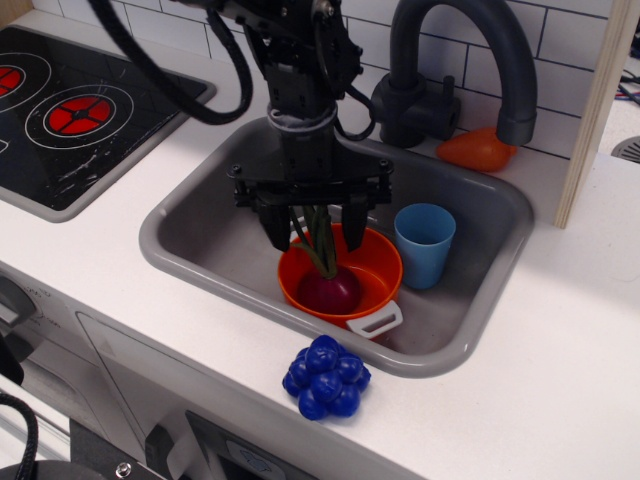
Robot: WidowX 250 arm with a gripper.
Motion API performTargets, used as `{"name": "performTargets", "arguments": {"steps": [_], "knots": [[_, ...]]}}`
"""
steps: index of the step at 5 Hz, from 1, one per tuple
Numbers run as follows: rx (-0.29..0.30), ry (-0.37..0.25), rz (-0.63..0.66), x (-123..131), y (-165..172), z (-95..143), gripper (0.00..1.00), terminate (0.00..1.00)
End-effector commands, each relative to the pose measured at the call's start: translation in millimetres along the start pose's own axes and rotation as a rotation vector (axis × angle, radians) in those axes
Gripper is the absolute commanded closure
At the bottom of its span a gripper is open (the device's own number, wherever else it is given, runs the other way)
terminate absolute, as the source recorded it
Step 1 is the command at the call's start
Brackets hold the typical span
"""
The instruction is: Take beet from pot sink
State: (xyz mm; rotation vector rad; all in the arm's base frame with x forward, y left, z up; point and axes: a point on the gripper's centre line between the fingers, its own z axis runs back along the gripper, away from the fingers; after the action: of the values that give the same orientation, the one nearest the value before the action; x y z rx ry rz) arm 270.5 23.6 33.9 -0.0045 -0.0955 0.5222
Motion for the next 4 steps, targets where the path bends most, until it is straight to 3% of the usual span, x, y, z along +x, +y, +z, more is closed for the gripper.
{"name": "performTargets", "arguments": {"steps": [1, 2, 4], "knots": [[-0.02, -0.01, -0.009, 9.2, -8.5, 13.1, 1.0, 0.0], [-0.044, -0.014, -0.013, 6.7, -9.7, 24.5, 1.0, 0.0], [-0.207, 0.02, 0.071, 31.9, -7.1, 83.2, 1.0, 0.0]]}}
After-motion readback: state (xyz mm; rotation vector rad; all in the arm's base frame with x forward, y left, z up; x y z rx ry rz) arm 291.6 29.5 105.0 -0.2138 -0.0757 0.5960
